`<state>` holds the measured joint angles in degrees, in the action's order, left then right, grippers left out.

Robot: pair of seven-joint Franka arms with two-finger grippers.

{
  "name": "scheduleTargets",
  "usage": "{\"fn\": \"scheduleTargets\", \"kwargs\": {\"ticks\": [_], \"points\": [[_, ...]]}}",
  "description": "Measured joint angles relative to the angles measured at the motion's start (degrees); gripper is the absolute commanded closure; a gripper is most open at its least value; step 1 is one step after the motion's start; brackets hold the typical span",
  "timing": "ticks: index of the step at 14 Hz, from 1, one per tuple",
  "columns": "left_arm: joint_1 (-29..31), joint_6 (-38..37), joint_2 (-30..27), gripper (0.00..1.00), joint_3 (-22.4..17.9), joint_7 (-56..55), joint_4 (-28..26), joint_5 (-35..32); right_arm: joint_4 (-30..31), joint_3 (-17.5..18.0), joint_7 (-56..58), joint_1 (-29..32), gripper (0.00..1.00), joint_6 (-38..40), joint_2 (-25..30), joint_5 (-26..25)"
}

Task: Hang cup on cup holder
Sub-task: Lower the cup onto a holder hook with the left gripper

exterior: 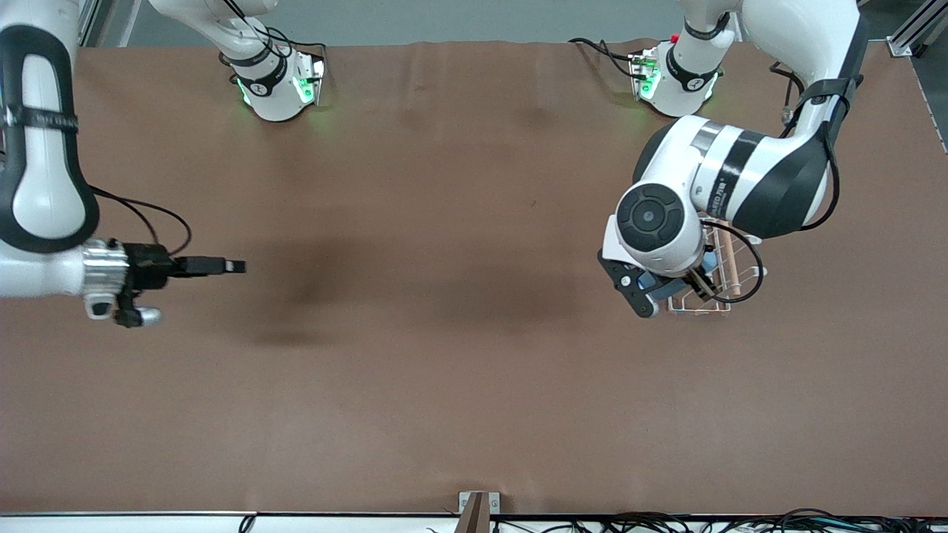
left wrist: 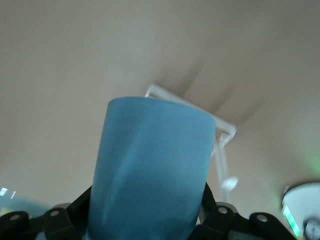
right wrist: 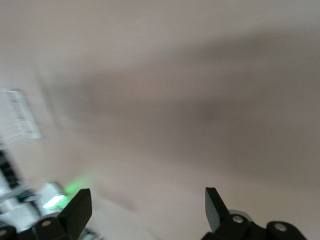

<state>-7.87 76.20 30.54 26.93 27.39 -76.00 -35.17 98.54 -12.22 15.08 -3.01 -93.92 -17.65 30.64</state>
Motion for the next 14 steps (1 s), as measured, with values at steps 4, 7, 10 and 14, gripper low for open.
{"fn": "scheduleTargets", "kwargs": {"ticks": [4,7,10,14], "points": [[0.0,-3.0,0.0,0.78,-0.1,6.0,-4.6,-9.6,-9.2,-0.6,-4.0,0.2,0.00,5.0,6.1,-20.8],[0.1,-3.2,0.2,0.76,-0.1,8.6,-9.3,-14.9,-20.7,-0.2,-5.4,1.1,0.00,11.5,7.1,-24.3],[0.1,-4.0,0.4,0.76,-0.1,11.0,-12.3,-18.2,-28.4,2.0,-5.5,3.1,0.00,18.0,7.1,-25.8],[0.1,-4.1,1.3,0.76,-0.1,11.4,-15.2,-20.8,-31.9,5.6,-9.3,5.1,0.00,21.6,8.7,-29.3]]}}
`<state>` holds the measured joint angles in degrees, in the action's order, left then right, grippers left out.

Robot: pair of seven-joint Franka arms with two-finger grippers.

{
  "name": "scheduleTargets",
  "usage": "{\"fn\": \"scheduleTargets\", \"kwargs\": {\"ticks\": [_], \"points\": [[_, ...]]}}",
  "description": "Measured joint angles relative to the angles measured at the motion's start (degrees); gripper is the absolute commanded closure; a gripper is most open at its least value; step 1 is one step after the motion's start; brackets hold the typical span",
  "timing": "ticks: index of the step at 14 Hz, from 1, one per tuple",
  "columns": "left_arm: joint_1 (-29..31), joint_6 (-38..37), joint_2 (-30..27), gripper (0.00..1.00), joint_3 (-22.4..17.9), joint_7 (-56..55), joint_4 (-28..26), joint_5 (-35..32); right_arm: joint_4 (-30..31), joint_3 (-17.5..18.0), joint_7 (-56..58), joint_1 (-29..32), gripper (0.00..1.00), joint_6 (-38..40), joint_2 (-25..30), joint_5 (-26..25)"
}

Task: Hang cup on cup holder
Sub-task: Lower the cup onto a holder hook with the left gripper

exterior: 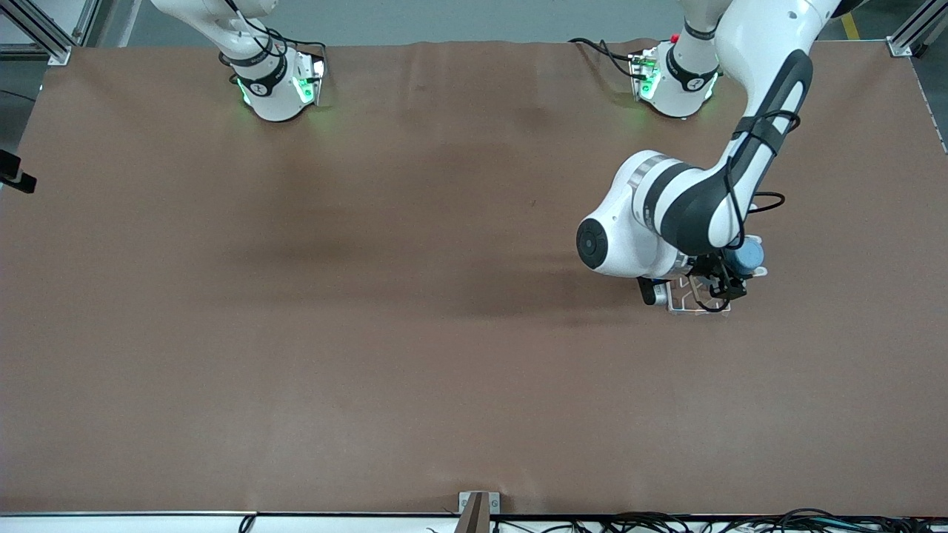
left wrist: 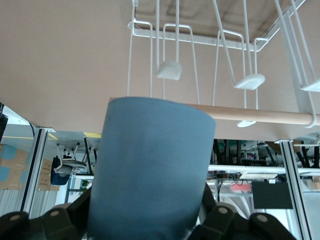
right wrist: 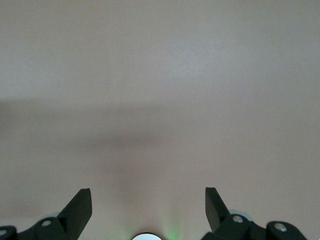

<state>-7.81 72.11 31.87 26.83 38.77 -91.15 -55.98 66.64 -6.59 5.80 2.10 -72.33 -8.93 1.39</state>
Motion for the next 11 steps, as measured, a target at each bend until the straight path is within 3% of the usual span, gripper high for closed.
{"fn": "scheduleTargets", "kwargs": {"ticks": [2,5,8,10,11], "points": [[0.0,0.0,1.2,0.70,0.0,0.0,-0.7,-0.3,2.8,1.5,-1.3,0.7,0.00,-1.3,3.3,-0.5],[-0.4,0.0,3.4,0.65,0.0,-0.5,-0.8,-0.5,12.6,1.9,-1.5,0.9,0.00,-7.6,9.3,-0.6],[-0.5,0.1,5.1,0.57,0.0,-3.6,-0.8,-0.8,16.2,1.9,-1.5,0.9,0.00,-9.8,10.7,-0.7],[-0.8,0.1,6.1,0.39,0.0,-5.3,-0.8,-1.0,16.6,2.0,-1.5,0.9,0.00,-10.2,10.6,-0.7],[-1.1,0.2,6.4,0.00,0.0,-5.5,-0.8,-1.7,16.7,1.9,-1.5,0.8,0.00,-10.2,10.4,-0.7]]}}
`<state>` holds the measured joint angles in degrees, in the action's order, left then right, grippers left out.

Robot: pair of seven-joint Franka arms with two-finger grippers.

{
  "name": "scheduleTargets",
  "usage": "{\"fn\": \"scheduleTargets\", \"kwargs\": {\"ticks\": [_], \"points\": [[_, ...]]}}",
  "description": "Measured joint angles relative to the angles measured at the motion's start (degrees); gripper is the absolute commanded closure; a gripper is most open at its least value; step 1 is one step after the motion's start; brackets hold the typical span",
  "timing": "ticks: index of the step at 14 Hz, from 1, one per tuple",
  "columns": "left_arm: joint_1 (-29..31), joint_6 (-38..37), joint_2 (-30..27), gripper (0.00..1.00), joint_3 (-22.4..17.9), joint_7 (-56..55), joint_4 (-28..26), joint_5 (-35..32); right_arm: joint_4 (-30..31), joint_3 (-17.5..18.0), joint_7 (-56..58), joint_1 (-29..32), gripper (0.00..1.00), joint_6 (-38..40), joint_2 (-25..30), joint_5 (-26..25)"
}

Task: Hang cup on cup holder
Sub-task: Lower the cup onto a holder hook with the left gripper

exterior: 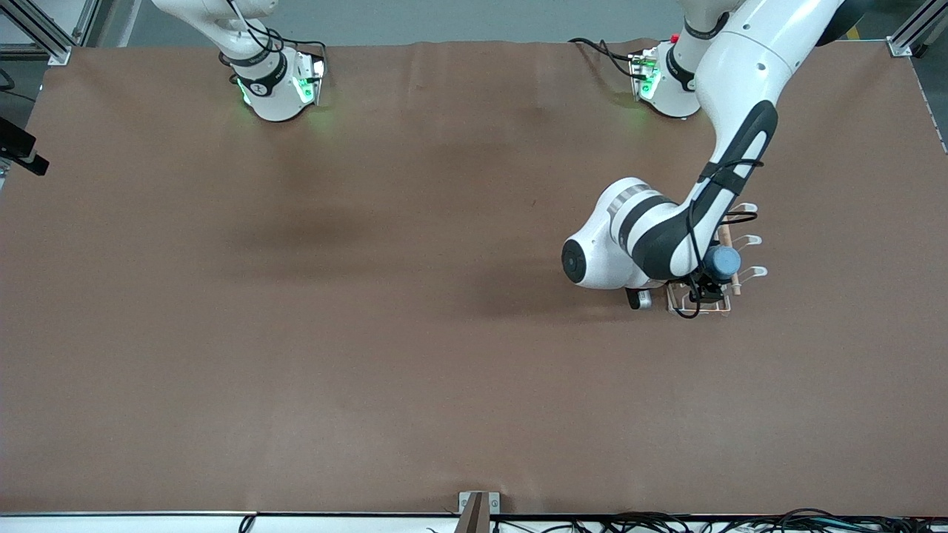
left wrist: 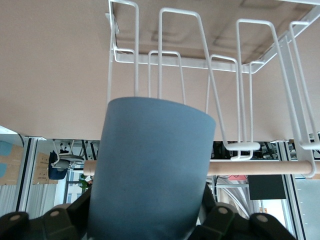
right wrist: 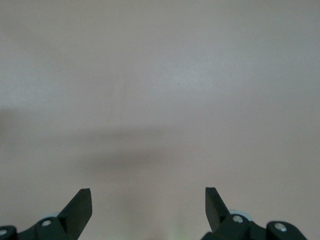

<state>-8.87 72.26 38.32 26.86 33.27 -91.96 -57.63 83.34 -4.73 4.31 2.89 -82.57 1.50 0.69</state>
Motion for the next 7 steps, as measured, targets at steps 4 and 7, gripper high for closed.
{"fn": "scheduleTargets", "kwargs": {"ticks": [4,7], "points": [[-0.2,0.6,0.7,0.00,0.0,-7.2,0.7,-1.5,0.2,-0.6,0.0,-0.4,0.01,-0.1,-0.8,0.0],[-0.2,0.7,0.7,0.00,0.2,-16.9,3.5,1.9,0.4,-0.6,0.0,-0.4,0.01,-0.1,-1.1,0.0]]}}
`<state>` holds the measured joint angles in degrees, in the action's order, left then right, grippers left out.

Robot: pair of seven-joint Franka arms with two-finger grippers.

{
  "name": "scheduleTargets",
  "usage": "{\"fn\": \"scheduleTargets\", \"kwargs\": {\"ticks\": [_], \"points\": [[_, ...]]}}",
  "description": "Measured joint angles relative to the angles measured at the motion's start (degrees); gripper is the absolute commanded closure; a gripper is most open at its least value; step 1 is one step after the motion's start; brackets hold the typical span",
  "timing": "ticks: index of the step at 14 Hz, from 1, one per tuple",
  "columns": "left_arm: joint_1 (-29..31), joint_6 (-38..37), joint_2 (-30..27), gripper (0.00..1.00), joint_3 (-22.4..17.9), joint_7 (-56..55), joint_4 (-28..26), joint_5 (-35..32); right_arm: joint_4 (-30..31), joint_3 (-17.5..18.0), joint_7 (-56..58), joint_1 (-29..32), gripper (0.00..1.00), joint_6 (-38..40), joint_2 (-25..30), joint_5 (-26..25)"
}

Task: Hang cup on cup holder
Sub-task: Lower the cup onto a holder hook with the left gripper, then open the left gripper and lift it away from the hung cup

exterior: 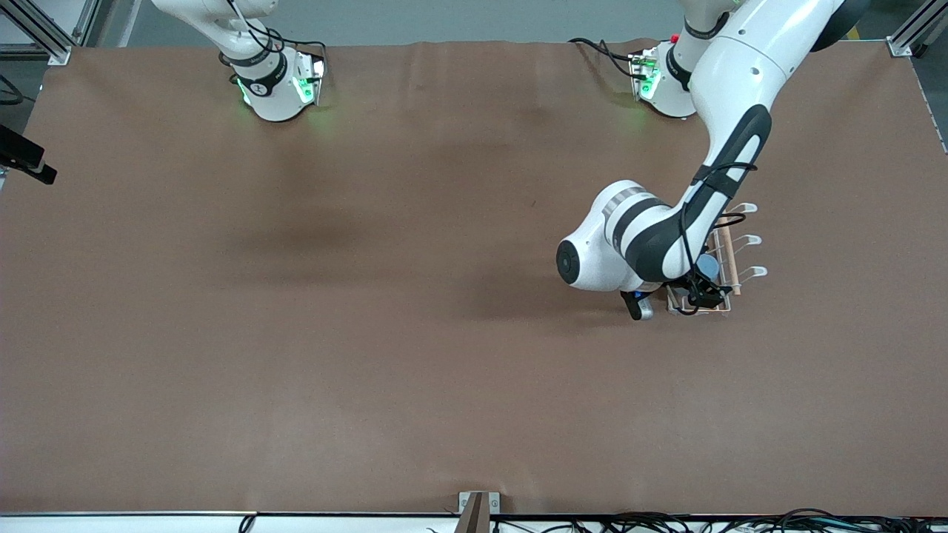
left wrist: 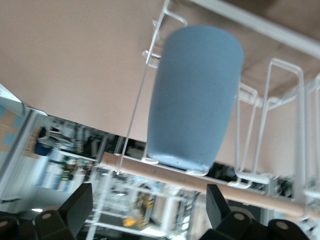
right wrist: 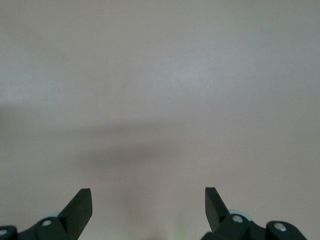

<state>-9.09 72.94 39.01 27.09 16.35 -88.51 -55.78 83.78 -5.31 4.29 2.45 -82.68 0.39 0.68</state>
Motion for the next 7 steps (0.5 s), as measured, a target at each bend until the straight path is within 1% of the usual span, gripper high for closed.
{"fn": "scheduleTargets", "kwargs": {"ticks": [1,4,6,7], "points": [[0.1,0.0,0.0,0.00,0.0,-2.8,2.1,2.5,0.1,0.0,0.0,0.0,0.01,-0.1,-0.1,0.0],[0.9,0.7,-0.4,0.00,-0.1,-11.5,11.2,11.3,0.3,0.0,0.0,-0.3,0.01,-0.5,-0.3,0.0],[2.6,0.8,-1.4,0.00,0.1,-19.5,16.0,15.0,0.8,0.0,0.0,-0.6,0.01,-0.6,-0.3,0.0],[3.7,1.5,-2.2,0.00,0.2,-21.7,17.4,15.8,1.0,0.0,0.0,-0.8,0.01,-0.7,-0.3,0.0]]}}
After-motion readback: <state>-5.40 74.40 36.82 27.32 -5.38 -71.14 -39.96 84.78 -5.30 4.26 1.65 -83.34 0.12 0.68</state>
